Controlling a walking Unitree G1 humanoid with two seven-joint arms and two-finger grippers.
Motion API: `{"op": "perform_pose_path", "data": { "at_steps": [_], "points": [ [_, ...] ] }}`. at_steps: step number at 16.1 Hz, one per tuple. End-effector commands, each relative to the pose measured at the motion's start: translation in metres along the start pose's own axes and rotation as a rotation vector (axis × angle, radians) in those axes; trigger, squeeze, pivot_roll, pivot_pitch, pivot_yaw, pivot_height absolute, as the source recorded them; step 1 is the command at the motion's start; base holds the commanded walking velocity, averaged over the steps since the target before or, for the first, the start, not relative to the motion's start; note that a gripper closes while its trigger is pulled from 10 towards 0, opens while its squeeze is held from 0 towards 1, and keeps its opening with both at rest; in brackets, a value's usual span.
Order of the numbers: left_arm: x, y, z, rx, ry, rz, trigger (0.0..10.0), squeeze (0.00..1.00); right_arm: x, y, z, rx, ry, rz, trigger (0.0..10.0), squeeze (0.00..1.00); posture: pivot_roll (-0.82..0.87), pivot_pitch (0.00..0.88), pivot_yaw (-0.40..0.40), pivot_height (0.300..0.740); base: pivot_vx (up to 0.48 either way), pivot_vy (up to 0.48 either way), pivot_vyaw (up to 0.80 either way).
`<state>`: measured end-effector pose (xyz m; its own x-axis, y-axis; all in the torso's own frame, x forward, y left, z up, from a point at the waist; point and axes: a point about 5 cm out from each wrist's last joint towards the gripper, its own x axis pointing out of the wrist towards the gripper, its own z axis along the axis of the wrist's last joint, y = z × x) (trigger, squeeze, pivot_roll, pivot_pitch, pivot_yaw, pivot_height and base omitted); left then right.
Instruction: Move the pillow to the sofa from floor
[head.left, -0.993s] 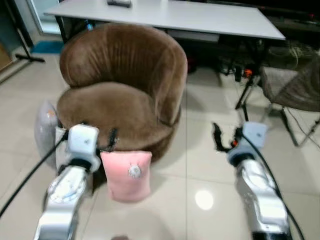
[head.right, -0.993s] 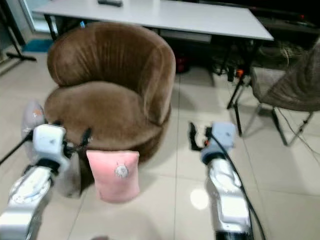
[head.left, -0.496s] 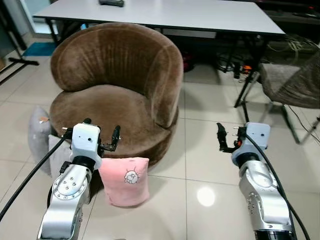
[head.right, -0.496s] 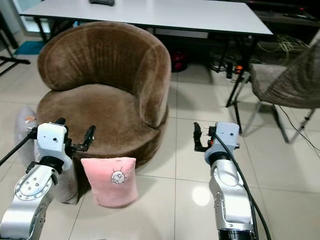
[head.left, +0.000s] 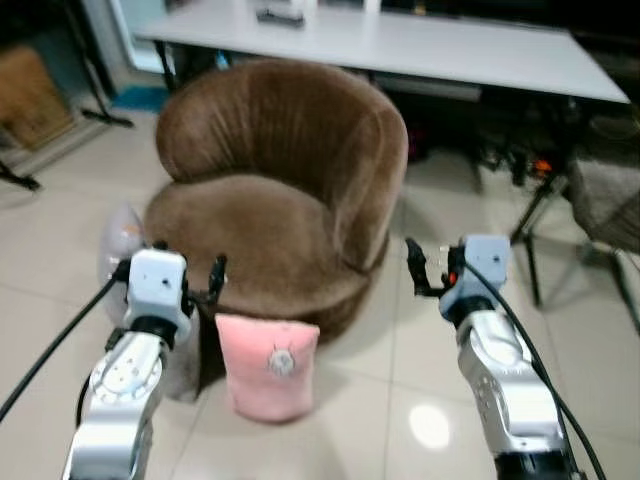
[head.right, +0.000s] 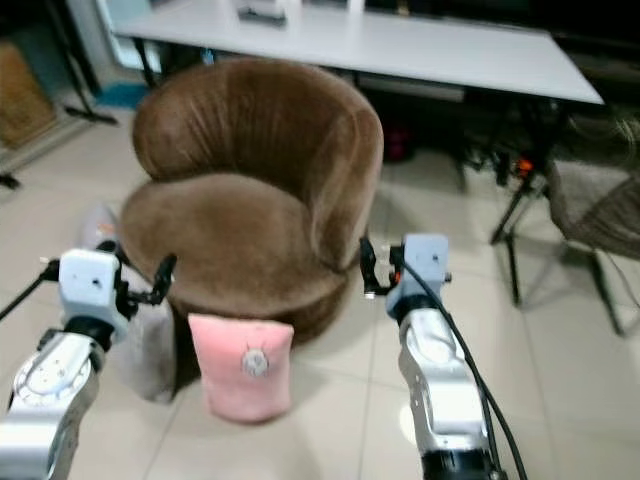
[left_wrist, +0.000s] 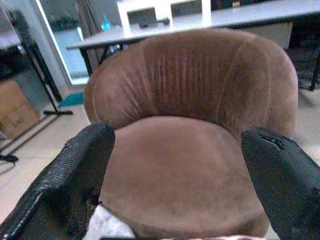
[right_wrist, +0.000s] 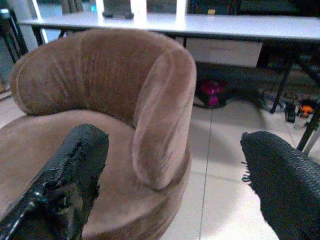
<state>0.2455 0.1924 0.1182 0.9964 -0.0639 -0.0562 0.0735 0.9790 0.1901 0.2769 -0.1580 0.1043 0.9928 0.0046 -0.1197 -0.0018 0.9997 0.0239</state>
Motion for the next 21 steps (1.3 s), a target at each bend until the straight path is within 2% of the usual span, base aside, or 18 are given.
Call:
{"op": "perform_pose_path", "data": {
  "at_steps": [1, 14, 18, 21],
  "points": [
    [0.0009, -0.0075, 0.0018, -0.002, -0.008, -0.024, 10.0, 1.0, -0.0009, -0.0125, -0.0035, 0.002, 0.015, -0.05, 10.0, 0.0, 0.01, 0.0, -0.053, 0.74, 0.27, 0.0, 0.0],
    [-0.0013, -0.0071, 0.0001, -0.007, -0.01, -0.024, 10.0, 1.0, 0.003, -0.0141, -0.0047, 0.002, 0.017, -0.05, 10.0, 0.0, 0.01, 0.0, -0.063, 0.74, 0.281, 0.0, 0.0],
    [-0.0016, -0.008, -0.0001, -0.008, -0.011, -0.025, 10.0, 1.0, 0.0034, -0.0114, -0.0043, -0.037, 0.014, -0.026, 10.0, 0.0, 0.02, 0.0, -0.064, 0.74, 0.306, 0.0, 0.0],
    [-0.0014, -0.008, 0.0002, -0.008, -0.011, -0.026, 10.0, 1.0, 0.0043, -0.0105, -0.0039, -0.04, 0.014, -0.02, 10.0, 0.0, 0.02, 0.0, -0.065, 0.74, 0.303, 0.0, 0.8]
  ]
}}
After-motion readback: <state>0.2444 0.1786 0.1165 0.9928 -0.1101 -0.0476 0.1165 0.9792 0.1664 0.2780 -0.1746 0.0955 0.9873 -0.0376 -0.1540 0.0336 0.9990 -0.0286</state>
